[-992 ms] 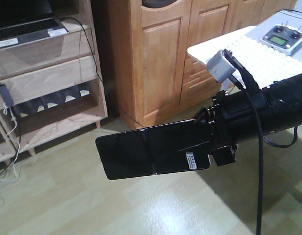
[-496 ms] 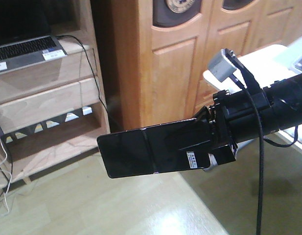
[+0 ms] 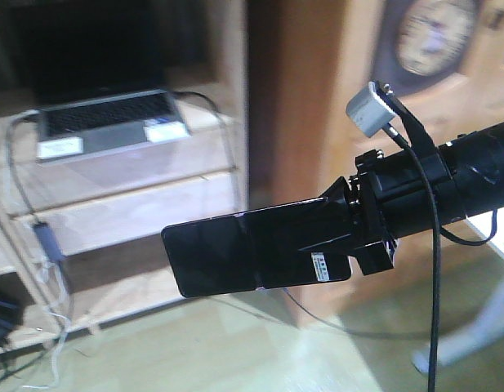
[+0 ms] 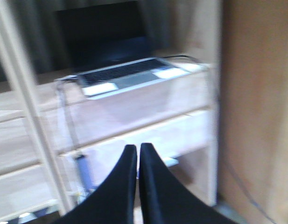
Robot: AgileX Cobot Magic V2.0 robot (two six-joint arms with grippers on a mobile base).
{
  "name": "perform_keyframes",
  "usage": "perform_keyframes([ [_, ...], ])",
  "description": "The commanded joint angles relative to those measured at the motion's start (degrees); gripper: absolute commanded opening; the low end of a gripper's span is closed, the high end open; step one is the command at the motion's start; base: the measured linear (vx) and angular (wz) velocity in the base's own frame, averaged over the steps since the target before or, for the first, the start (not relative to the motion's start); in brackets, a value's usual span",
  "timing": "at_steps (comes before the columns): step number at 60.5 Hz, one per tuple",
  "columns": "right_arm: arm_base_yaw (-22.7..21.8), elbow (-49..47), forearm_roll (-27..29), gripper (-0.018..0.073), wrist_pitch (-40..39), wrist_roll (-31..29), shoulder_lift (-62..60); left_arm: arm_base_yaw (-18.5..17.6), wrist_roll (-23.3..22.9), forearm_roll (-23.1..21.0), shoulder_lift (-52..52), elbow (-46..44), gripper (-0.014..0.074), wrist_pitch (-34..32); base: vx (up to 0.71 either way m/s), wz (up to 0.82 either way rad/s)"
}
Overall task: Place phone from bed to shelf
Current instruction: 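Hold the phone while the base drives to the wooden shelf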
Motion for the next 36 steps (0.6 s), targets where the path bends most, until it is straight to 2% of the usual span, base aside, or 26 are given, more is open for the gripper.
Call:
perform_keyframes([
  [1,-0.07,-1.51,4.94,-0.0001,4.36,-0.36,-1.91,-0.12,-0.22,-0.26,-0.6,-1.46,0.0001,-4.19,0.39,0.46],
  [36,-0.07,-1.51,4.94,-0.0001,4.36,-0.36,-1.91,-0.12,-0.22,-0.26,-0.6,-1.46,0.0001,-4.19,0.35,0.4],
])
